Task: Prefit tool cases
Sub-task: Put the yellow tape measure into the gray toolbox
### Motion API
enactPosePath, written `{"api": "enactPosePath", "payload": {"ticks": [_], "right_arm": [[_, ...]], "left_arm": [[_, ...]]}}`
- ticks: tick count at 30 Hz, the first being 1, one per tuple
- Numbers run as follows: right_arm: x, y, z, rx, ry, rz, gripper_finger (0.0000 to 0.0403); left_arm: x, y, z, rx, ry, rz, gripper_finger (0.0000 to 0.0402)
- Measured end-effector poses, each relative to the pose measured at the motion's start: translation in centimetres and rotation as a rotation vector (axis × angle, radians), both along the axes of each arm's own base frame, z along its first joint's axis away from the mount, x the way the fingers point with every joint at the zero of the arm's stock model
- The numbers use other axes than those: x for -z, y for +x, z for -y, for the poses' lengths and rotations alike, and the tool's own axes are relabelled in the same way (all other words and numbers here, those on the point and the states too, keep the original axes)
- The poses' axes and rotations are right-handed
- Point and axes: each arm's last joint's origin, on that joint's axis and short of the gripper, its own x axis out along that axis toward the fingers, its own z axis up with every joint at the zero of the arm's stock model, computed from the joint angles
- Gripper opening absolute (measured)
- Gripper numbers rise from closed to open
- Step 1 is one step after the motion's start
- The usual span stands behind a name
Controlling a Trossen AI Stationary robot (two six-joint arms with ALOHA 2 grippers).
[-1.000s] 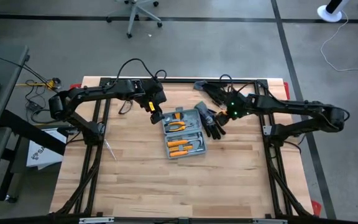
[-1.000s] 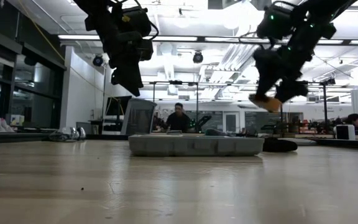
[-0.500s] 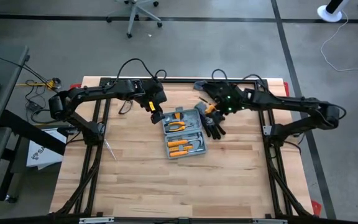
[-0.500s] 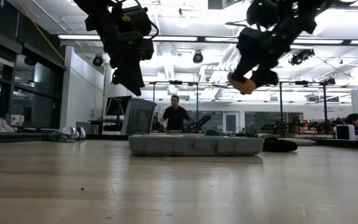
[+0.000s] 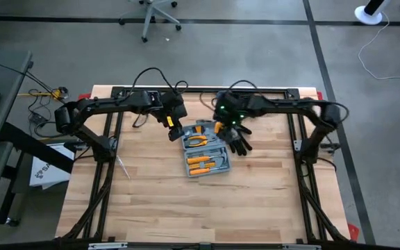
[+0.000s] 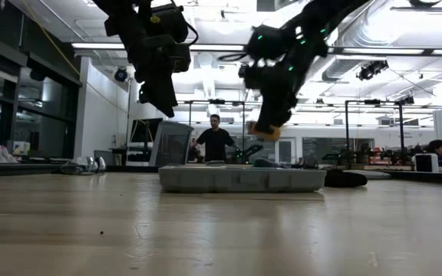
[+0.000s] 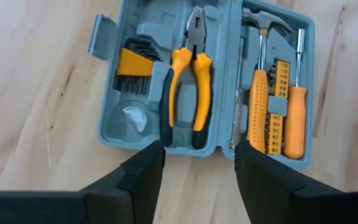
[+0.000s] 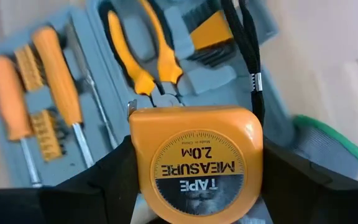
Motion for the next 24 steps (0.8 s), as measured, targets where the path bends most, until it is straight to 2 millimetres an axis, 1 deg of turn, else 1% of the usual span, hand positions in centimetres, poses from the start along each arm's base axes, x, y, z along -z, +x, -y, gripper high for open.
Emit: {"api": "enactPosePath", "payload": {"ticks": [5,10,15,24], "right_arm": [[2.2,1.8,0.4,-0.089,-0.018,-0.066,0.0261],[3.4,2.4,0.8,-0.139,-0.071,-0.105,0.0261],[3.7,2.5,0.9,-0.169,-0.087,-0.108,0.0261],[3.5,3.1,1.2,-0.189,-0.154,-0.049,0.0261]], "left_arm": [[0.0,0.1,0.3,0.011,0.001,-0.001,0.0182],[0.0,0.2,0.6,0.004,0.039,-0.015,0.0182],[0.0,0.3,0.7,0.012,0.047,-0.016,0.0182],[0.0,0.3,0.7,0.012,0.053,-0.009,0.0182]]}}
